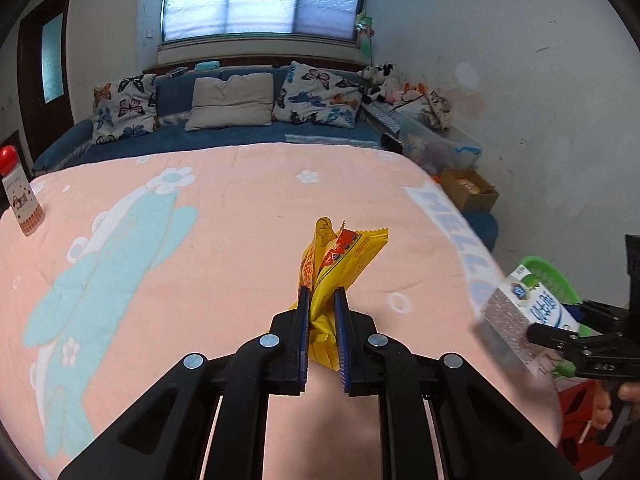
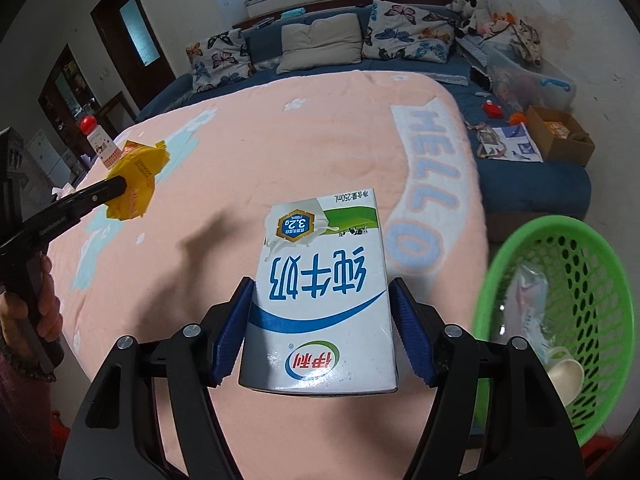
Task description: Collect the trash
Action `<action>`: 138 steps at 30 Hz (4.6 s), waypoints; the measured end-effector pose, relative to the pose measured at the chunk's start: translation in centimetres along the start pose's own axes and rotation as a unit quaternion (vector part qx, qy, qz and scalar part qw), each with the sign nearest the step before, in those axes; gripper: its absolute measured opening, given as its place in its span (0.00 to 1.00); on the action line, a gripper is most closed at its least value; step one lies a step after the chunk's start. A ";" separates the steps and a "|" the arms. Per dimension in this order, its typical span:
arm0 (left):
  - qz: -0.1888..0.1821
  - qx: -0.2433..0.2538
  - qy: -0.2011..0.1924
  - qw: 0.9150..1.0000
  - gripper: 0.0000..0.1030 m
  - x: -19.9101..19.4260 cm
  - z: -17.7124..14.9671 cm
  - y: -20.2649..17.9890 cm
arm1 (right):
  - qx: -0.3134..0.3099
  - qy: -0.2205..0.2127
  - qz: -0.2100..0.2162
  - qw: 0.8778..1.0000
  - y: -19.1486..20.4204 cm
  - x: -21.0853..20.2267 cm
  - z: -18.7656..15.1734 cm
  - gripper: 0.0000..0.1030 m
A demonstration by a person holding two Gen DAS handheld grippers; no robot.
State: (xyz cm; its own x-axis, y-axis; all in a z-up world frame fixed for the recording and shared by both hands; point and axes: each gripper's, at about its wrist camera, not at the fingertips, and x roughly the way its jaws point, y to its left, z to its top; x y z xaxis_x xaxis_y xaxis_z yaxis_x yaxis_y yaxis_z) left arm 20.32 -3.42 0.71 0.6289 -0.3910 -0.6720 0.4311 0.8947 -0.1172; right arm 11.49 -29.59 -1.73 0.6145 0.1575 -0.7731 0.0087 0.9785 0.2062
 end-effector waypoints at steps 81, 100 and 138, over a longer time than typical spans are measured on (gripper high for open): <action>-0.189 0.094 0.044 0.977 0.65 5.8 -3.2 -27.9 | 0.108 -0.051 -0.146 0.982 -17.0 -10.0 -10.4 0.81; -0.017 0.030 -0.028 0.999 0.92 -2.3 -3.4 -16.4 | 0.074 -0.098 -0.086 0.989 -9.1 -9.9 -9.4 0.91; 0.117 -0.054 -0.091 0.988 0.93 -9.2 -7.4 -6.9 | -0.017 -0.140 -0.065 0.988 0.4 -8.7 -8.6 0.96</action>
State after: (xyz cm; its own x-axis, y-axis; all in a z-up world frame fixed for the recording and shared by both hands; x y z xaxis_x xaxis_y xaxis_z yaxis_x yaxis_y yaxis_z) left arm 6.79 -4.37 2.29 0.8125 -0.1952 -0.5493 0.1953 0.9790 -0.0590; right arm -0.64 -29.40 -0.12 0.8045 -0.0076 -0.5939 0.0775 0.9927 0.0923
